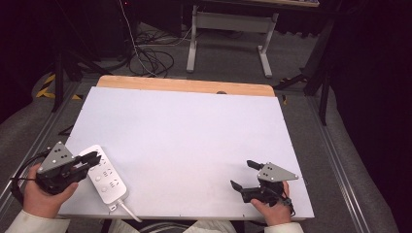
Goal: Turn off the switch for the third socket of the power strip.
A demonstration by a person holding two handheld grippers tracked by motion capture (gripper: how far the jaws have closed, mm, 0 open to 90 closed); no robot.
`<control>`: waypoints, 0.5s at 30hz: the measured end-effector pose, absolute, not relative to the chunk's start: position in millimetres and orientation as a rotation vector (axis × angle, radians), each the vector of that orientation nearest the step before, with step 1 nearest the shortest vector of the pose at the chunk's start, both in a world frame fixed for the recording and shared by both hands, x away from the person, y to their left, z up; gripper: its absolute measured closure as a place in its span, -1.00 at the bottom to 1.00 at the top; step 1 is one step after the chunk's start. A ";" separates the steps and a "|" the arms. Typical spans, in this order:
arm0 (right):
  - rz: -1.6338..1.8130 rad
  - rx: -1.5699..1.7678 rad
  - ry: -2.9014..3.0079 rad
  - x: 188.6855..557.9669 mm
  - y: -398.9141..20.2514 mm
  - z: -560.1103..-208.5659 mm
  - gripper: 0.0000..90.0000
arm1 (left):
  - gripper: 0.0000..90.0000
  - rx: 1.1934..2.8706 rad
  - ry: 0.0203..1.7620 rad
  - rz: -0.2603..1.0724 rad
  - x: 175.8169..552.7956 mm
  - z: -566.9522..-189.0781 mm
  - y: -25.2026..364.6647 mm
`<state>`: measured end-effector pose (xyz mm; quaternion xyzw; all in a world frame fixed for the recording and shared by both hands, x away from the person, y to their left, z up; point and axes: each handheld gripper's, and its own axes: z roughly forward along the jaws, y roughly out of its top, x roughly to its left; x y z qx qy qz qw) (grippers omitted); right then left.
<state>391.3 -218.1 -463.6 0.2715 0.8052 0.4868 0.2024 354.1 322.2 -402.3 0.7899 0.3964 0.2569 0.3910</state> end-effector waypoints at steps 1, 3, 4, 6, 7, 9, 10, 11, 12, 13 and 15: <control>1.356 0.760 2.251 391.5 -218.3 -463.5 -0.73 | 0.86 2.009 1.019 0.645 356.3 -402.9 324.7; 1.355 0.765 2.255 391.8 -218.5 -463.6 -0.73 | 0.97 2.013 1.020 0.641 357.4 -403.2 325.7; 1.353 0.765 2.256 391.7 -218.5 -463.5 -0.73 | 0.99 2.020 1.020 0.639 358.3 -403.4 326.9; 1.355 0.763 2.256 391.7 -218.5 -463.6 -0.73 | 0.99 2.027 1.025 0.631 359.9 -403.6 328.6; 1.357 0.764 2.256 391.6 -218.4 -463.6 -0.73 | 1.00 2.030 1.028 0.634 360.8 -403.9 329.3; 1.355 0.763 2.256 391.8 -218.5 -463.6 -0.73 | 1.00 2.037 1.040 0.637 363.3 -404.6 331.1; 1.358 0.764 2.256 391.7 -218.5 -463.6 -0.73 | 1.00 2.039 1.066 0.631 365.8 -406.1 333.2; 1.357 0.766 2.255 391.6 -218.5 -463.5 -0.73 | 1.00 2.039 1.066 0.631 365.8 -406.1 333.2; 1.357 0.766 2.255 391.6 -218.5 -463.5 -0.73 | 1.00 2.040 1.077 0.641 367.5 -407.1 334.7; 1.359 0.766 2.255 391.7 -218.6 -463.6 -0.73 | 1.00 2.046 1.099 0.644 368.9 -408.1 336.3; 1.356 0.763 2.256 392.0 -218.7 -463.7 -0.73 | 1.00 2.050 1.147 0.641 371.9 -410.4 339.8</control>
